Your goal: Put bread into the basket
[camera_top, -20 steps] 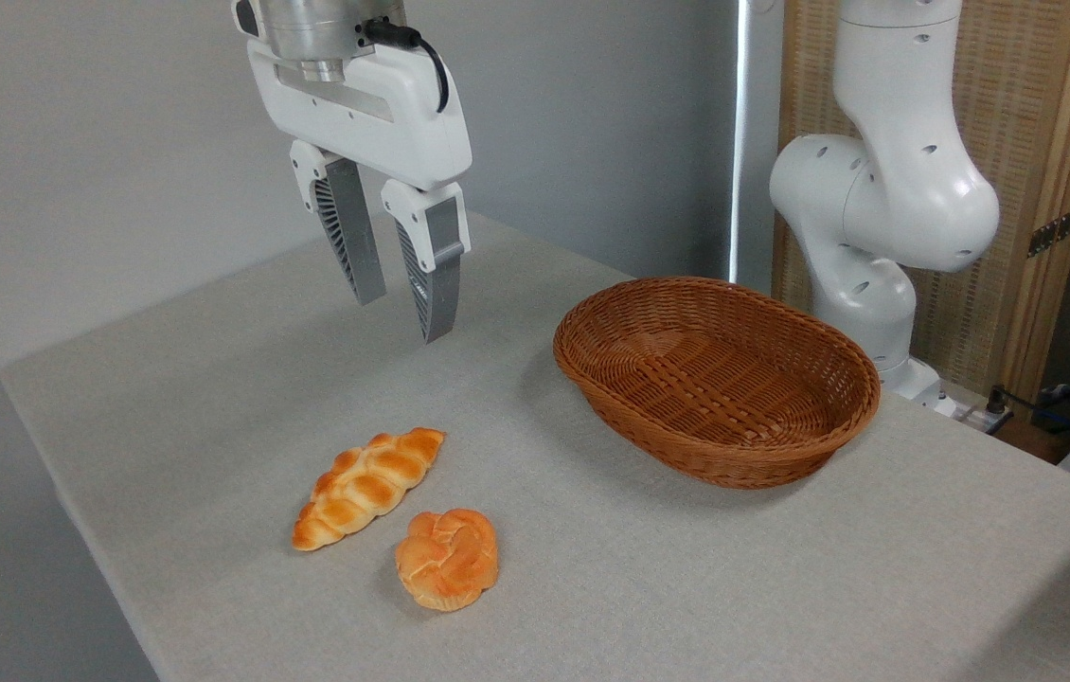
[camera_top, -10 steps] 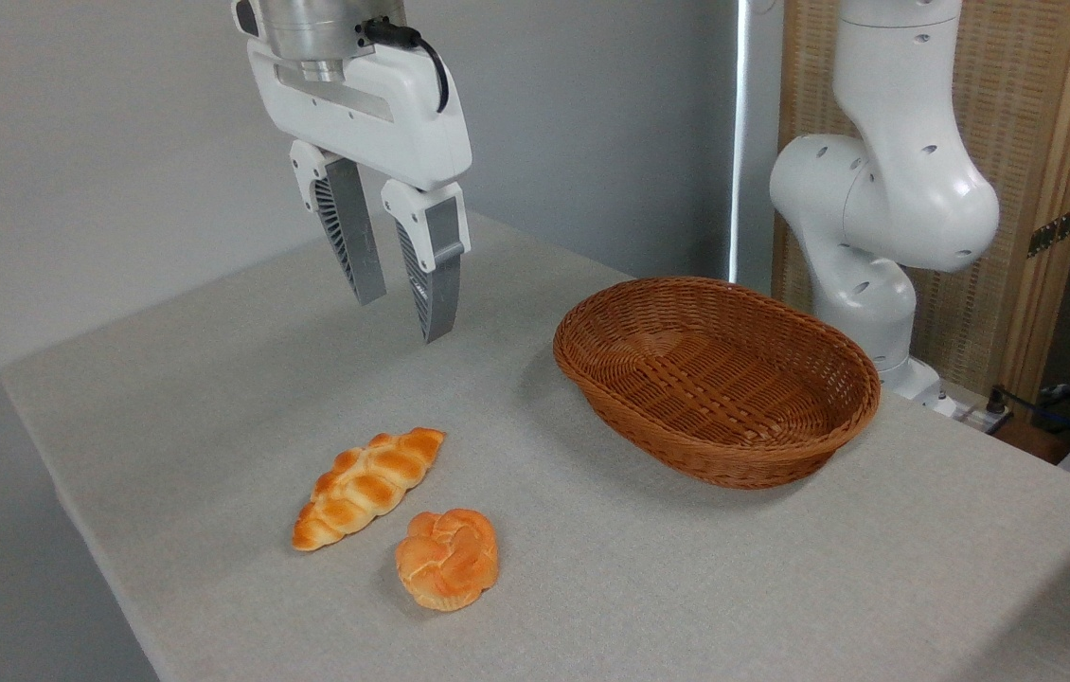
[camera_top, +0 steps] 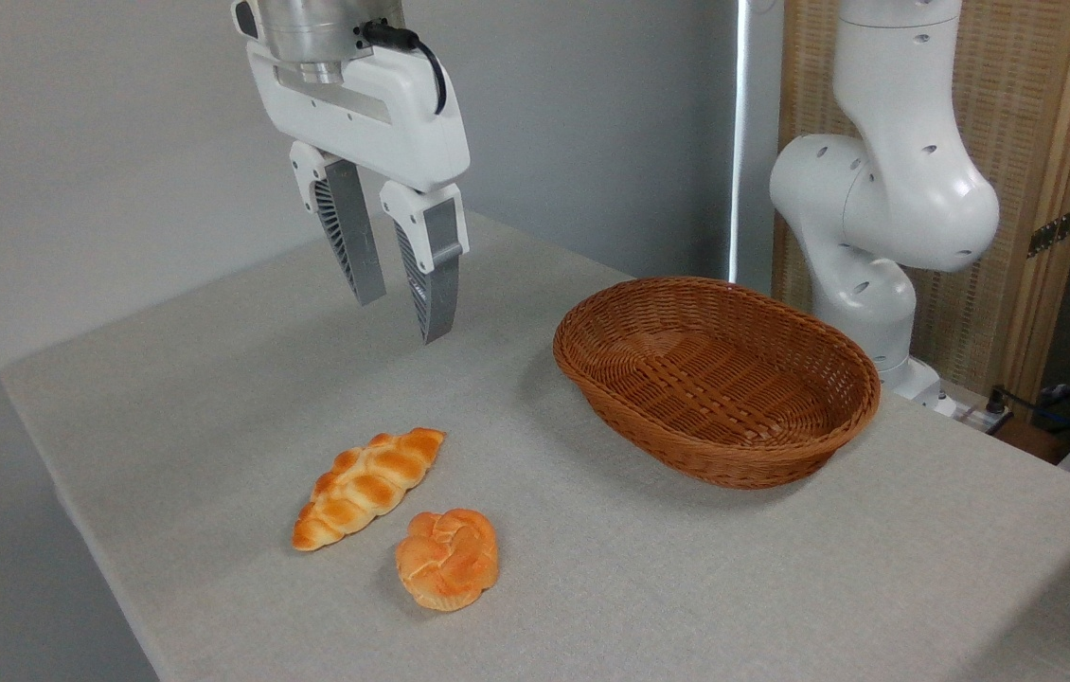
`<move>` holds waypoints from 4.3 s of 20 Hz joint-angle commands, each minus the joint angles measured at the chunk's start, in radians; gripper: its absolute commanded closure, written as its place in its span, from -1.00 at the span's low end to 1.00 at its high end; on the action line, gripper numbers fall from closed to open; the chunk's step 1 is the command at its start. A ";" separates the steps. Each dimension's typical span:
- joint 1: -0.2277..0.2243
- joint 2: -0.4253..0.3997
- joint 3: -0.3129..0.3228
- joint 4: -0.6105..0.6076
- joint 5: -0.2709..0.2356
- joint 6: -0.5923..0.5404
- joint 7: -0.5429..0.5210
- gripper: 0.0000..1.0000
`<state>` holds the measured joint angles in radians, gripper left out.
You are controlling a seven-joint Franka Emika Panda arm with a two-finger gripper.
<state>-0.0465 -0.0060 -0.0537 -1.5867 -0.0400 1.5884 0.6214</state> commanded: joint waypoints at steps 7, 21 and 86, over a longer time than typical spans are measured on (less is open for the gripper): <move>-0.003 -0.150 -0.052 -0.289 -0.021 0.241 -0.086 -1.00; -0.009 -0.141 -0.109 -0.595 -0.009 0.694 -0.120 -1.00; -0.007 0.049 -0.164 -0.585 0.069 0.880 -0.091 -0.09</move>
<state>-0.0504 0.0401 -0.2169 -2.1668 0.0147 2.4717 0.5267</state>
